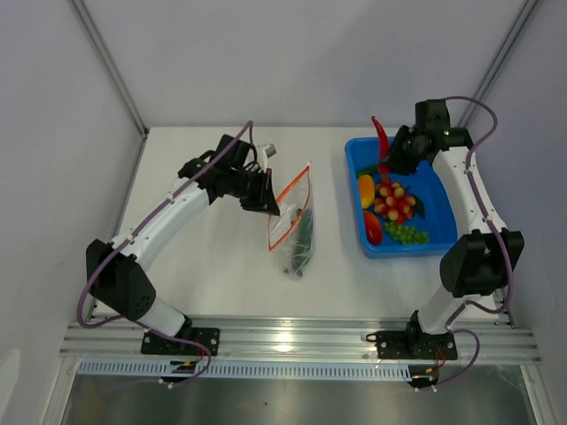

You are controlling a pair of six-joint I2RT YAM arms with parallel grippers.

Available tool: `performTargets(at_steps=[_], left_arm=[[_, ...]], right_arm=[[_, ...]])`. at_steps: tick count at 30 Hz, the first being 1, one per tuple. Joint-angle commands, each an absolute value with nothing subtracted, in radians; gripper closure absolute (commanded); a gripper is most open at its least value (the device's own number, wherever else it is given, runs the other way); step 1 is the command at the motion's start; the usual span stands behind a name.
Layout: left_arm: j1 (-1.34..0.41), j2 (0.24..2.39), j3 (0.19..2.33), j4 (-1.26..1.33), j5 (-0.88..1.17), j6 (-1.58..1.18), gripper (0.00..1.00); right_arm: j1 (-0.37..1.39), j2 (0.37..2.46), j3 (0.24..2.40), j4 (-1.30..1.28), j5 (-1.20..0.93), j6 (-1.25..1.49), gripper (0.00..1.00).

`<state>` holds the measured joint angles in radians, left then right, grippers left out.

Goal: Place the food in the zip-top bag and seal the zipper
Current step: Pick up the fake vegetable from the bin, then place the fake vegetable in the zipper food storage bag.

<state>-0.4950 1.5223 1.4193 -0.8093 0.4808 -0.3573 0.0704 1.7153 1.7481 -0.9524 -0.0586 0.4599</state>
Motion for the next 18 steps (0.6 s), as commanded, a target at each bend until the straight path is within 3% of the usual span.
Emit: performTargets(at_steps=[1, 5, 14, 18], left_arm=[[-0.485, 1.489, 1.431, -0.838, 0.399, -0.377, 0.99], [-0.485, 1.476, 1.437, -0.847, 0.307, -0.417, 0.99], [-0.485, 1.43, 1.427, -0.795, 0.232, -0.546, 0.99], [-0.486, 1.442, 1.457, -0.792, 0.261, -0.568, 0.99]], right_arm=[[0.167, 1.623, 1.694, -0.858, -0.564, 0.668, 0.92], [0.253, 1.594, 1.674, -0.841, -0.713, 0.86, 0.92], [0.307, 1.381, 1.476, -0.488, -0.827, 1.481, 0.92], [0.31, 1.333, 1.466, -0.491, -0.88, 1.502, 0.92]])
